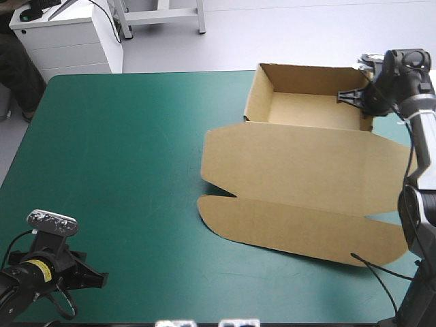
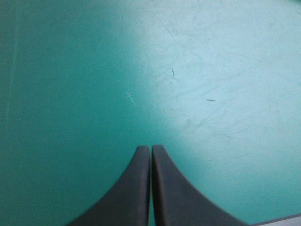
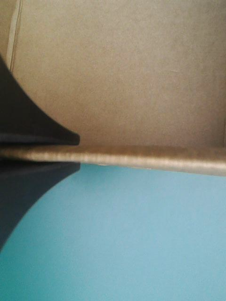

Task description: Fold the box

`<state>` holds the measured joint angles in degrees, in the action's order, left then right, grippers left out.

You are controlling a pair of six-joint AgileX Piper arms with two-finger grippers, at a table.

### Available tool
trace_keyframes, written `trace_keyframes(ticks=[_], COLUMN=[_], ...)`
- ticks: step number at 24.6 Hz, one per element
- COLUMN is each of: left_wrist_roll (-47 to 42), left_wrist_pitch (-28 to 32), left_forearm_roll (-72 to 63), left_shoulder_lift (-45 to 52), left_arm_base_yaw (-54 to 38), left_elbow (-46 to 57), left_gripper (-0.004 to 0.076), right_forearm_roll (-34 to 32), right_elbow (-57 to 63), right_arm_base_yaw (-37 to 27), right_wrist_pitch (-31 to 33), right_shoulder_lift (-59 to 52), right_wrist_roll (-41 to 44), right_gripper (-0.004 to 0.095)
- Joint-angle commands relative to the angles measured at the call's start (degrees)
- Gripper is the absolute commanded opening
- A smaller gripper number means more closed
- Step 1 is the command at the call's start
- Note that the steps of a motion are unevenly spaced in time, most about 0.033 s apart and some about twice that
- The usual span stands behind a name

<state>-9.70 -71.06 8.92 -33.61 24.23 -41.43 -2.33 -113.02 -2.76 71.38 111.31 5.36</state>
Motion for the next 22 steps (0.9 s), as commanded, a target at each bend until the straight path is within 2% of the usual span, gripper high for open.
trace_keyframes(ticks=[1, 5, 8, 9, 11, 14, 16, 17, 22], left_wrist_roll=[-0.52, -0.52, -0.52, -0.52, -0.52, -0.52, -0.52, -0.52, -0.09], left_wrist_pitch=[2.24, 2.39, 2.43, 2.43, 2.43, 2.43, 2.43, 2.43, 2.43], left_forearm_roll=[0.45, 0.35, 0.35, 0.35, 0.35, 0.35, 0.35, 0.35, 0.46], left_shoulder_lift=[-0.24, -0.24, -0.24, -0.24, -0.24, -0.24, -0.24, -0.24, -0.24], left_arm_base_yaw=[0.23, 0.23, 0.23, 0.23, 0.23, 0.23, 0.23, 0.23, 0.23], left_elbow=[-1.33, -1.33, -1.33, -1.33, -1.33, -1.33, -1.33, -1.33, -1.33], left_gripper=[-0.0008, -0.0008, -0.0008, -0.0008, -0.0008, -0.0008, -0.0008, -0.0008, -0.0008], right_forearm_roll=[-1.65, -1.14, -1.88, -4.29, -4.86, -4.81, -4.81, -4.81, -4.43], right_elbow=[6.81, 11.85, 11.97, 11.97, 11.97, 11.97, 11.97, 11.97, 11.97], right_arm_base_yaw=[-7.33, -17.20, -19.26, -19.14, -19.13, -19.13, -19.13, -19.13, -19.13], right_wrist_pitch=[0.18, 0.18, 0.18, 0.18, 0.18, 0.18, 0.18, 0.18, 0.18], right_shoulder_lift=[-6.86, -7.75, -7.75, -7.75, -7.75, -7.64, -7.64, -7.64, -8.53], right_wrist_roll=[-0.95, -2.68, -2.29, -2.29, -2.29, -2.29, -2.29, -2.29, -2.29], right_gripper=[-0.0019, -0.0019, -0.0012, 0.0014, 0.0103, 0.0329, 0.0428, 0.0454, 0.0458])
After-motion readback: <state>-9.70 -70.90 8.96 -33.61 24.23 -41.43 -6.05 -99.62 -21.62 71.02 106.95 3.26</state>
